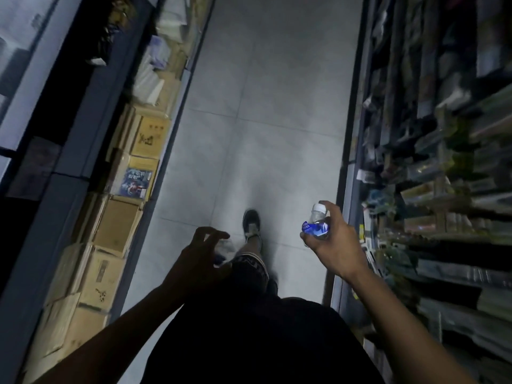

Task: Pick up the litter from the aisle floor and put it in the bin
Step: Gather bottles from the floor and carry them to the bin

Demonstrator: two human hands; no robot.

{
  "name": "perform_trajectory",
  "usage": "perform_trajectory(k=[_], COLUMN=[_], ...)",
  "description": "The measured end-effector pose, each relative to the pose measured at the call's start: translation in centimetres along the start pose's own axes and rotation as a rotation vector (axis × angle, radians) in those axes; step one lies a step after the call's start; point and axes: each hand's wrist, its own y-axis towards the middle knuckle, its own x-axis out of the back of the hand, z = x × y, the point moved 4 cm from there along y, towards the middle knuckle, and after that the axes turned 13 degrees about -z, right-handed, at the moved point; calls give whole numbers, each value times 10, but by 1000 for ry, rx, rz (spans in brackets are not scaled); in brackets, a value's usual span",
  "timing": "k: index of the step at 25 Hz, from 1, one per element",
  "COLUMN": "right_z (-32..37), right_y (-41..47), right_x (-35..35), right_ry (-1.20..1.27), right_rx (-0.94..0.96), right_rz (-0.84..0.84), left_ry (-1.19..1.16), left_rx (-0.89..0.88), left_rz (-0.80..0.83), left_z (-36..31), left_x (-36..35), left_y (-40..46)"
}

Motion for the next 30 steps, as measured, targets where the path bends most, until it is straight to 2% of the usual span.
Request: perform_trajectory(k=[3, 6, 10, 16, 22, 30], right_z=[29, 45, 34, 12, 49, 164], right_y=[63, 103, 159, 279, 452, 668], right_x=[5, 17, 45, 96, 152, 171], right_ry=[-11, -15, -6, 75, 98, 77], right_rx=[-13, -35, -143, -272, -154, 27], right_rz=[4, 1, -33, -118, -116, -11], left_ry=[-19, -18, 49, 98, 80, -14], left_rx=[35, -54, -187, -267, -200, 47], left_rz=[-33, -66, 6, 89, 71, -47], left_z=[-19, -52, -108, -193, -246, -246], left_x=[22, 38, 43, 19, 10, 49], left_y=[78, 157, 267, 423, 524, 652])
